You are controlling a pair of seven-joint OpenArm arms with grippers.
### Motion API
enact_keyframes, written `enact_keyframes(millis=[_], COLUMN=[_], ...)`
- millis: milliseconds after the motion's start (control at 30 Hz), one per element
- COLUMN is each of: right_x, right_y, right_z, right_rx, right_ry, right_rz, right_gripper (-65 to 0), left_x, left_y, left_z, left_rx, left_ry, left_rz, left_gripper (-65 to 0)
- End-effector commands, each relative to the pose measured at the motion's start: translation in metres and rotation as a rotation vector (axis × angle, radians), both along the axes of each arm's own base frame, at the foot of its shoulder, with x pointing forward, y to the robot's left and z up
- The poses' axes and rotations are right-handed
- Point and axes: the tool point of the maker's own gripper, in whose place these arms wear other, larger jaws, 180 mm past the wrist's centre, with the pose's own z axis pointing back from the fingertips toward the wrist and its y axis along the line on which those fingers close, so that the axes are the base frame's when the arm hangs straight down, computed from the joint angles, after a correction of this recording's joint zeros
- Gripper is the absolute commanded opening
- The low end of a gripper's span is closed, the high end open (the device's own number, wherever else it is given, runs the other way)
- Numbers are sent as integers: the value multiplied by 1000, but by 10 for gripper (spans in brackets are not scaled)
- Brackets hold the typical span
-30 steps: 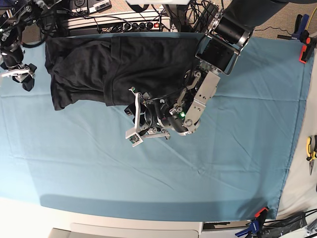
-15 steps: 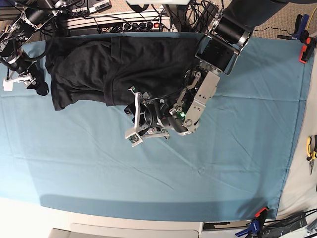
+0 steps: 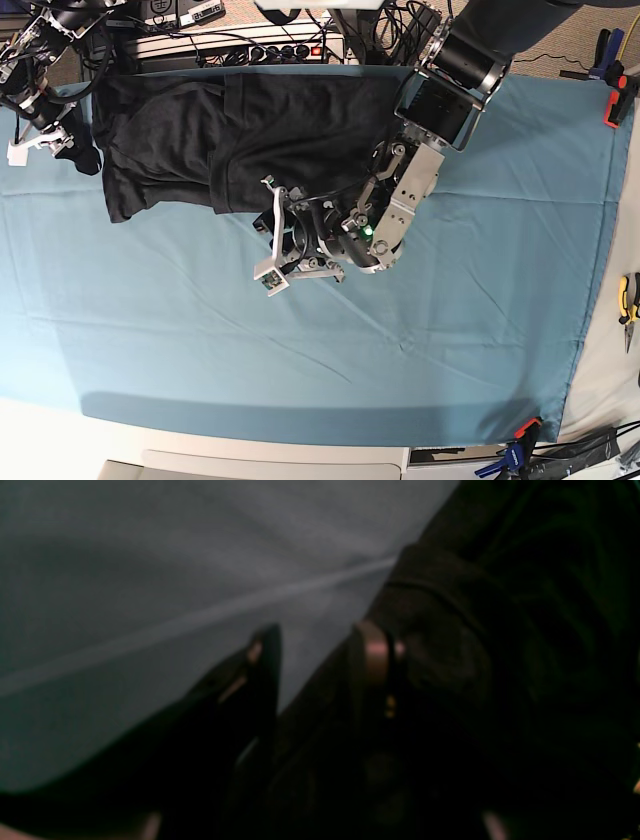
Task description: Fold the T-shirt properly
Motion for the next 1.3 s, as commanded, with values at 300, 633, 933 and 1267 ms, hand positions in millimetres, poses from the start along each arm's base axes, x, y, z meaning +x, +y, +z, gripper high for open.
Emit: enact_keyframes(millis=[300,633,933,1267], right_x=[5,-3,-27,-26], right_y=[46,50,50,51], right_z=[-25,-29,-41,-40], right_rx=[-7,-2,1,-1], right_ry=[132,161,217,211], right_rz=[218,237,241,248], right_gripper=[-285,-285,-285,-332], left_x=[9,9,9,10], left_y=[-9,-9,-9,-10], left_z=[20,20,21,21], left_rx=[-47,-47,-51,-54], left_ry=[-46,-46,-49,-51], left_rz=[-5,-5,-5,-4], left_gripper=[-407,-407,-407,-407])
